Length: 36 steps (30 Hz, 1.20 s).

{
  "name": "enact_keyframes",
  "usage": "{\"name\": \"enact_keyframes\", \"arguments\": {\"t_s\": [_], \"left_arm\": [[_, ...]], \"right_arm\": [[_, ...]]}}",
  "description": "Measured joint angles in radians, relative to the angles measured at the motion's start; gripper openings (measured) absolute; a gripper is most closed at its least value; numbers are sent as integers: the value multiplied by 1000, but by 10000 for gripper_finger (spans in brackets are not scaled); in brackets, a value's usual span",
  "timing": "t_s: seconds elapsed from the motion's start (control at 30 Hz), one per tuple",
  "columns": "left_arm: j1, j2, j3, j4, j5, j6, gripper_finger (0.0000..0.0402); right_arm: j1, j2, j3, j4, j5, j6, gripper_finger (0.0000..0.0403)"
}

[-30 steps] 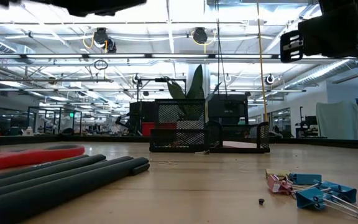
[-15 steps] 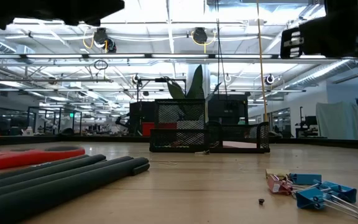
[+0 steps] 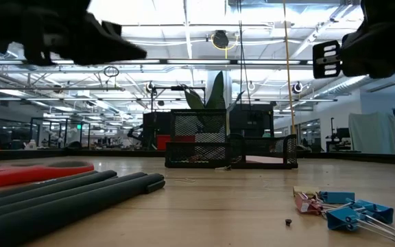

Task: Pick and place office supplies into organizer
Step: Put the green binder clip into the black desk organizer

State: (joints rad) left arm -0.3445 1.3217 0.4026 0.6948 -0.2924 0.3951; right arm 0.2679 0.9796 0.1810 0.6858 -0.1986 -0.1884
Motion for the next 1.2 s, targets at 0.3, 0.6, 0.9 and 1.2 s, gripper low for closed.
{"name": "enact_keyframes", "arguments": {"t_s": [0.3,0.6,0.9,1.2], "left_arm": [[102,38,0,-21,3,-11,9],[176,-86,1,-92,-25,-17,25],[177,-92,1,-158,-28,-49,35],[177,-92,1,-161,-28,-51,37]], "right_arm": [[69,264,244,-241,94,42,4],[134,450,413,-330,90,106,39],[176,606,541,-309,95,204,108],[239,706,647,-372,10,319,151]]}}
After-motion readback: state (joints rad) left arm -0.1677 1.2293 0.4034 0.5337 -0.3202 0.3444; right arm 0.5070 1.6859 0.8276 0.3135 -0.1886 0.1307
